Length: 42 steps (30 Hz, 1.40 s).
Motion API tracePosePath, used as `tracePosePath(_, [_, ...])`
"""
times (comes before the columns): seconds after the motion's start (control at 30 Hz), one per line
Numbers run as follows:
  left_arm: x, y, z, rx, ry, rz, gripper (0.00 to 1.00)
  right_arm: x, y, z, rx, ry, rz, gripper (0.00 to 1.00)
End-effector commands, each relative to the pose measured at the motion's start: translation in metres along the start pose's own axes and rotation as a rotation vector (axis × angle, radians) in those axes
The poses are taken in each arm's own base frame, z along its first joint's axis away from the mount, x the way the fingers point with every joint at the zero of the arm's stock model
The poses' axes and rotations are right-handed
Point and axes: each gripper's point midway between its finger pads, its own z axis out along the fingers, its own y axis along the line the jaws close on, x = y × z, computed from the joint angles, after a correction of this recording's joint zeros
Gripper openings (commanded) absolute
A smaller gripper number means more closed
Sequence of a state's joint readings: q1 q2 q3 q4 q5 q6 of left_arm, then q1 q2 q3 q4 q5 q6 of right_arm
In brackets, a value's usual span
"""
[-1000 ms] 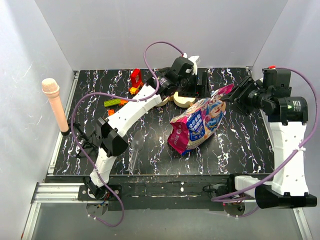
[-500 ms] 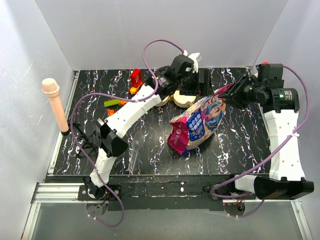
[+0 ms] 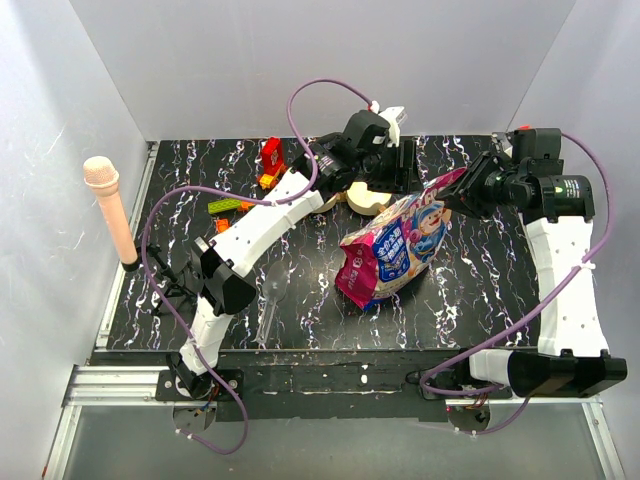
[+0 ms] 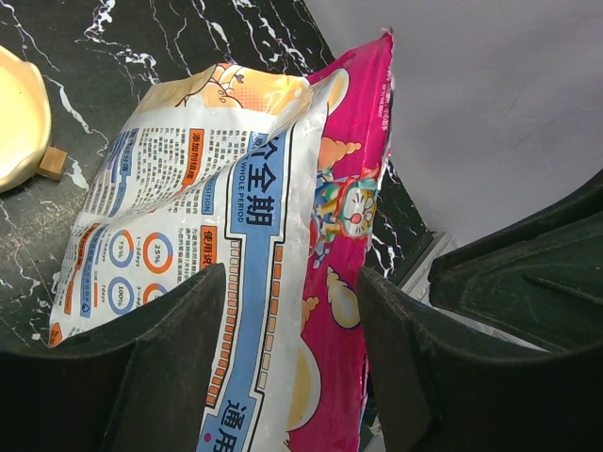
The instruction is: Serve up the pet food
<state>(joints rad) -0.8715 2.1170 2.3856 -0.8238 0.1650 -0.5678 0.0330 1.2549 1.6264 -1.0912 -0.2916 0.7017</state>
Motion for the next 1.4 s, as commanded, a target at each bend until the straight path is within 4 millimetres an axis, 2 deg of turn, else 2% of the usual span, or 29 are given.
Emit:
tracePosePath(0.0, [-0.015, -0.021, -0.029, 0.037, -0.047, 0.054, 0.55, -0.008, 0.010, 0.003, -0.036, -0.010, -0.033, 0.38])
tracePosePath(0.1, [-0.012, -0.021, -0.029, 0.026, -0.043, 0.068, 0.53, -0.005, 0.014, 0.007, -0.042, 0.010, -0.030, 0.38])
tracePosePath(0.2, [-0.009, -0.017, -0.026, 0.008, -0.032, 0.090, 0.47, -0.002, 0.020, 0.012, -0.061, 0.023, -0.023, 0.38])
tracePosePath(0.33, [-0.005, -0.011, -0.026, -0.018, -0.017, 0.108, 0.37, -0.004, 0.022, 0.013, -0.059, 0.009, -0.014, 0.38])
tracePosePath(0.43, [-0.006, -0.011, -0.025, -0.017, -0.018, 0.118, 0.35, -0.004, 0.021, 0.014, -0.060, 0.006, -0.012, 0.38])
tracePosePath(0.5, [-0.006, -0.013, -0.025, -0.014, -0.018, 0.122, 0.30, -0.004, 0.020, 0.017, -0.061, 0.008, -0.007, 0.39])
tracePosePath(0.87, [0.003, -0.011, -0.017, -0.005, 0.022, 0.119, 0.25, -0.005, 0.024, 0.037, -0.097, 0.021, 0.044, 0.42])
tracePosePath(1.13, [0.011, -0.007, -0.012, -0.017, 0.047, 0.115, 0.22, 0.001, 0.008, 0.059, -0.046, 0.052, 0.078, 0.40])
tracePosePath(1.37, [0.011, -0.007, -0.012, -0.017, 0.049, 0.111, 0.22, 0.001, -0.002, 0.062, 0.009, 0.050, 0.084, 0.24])
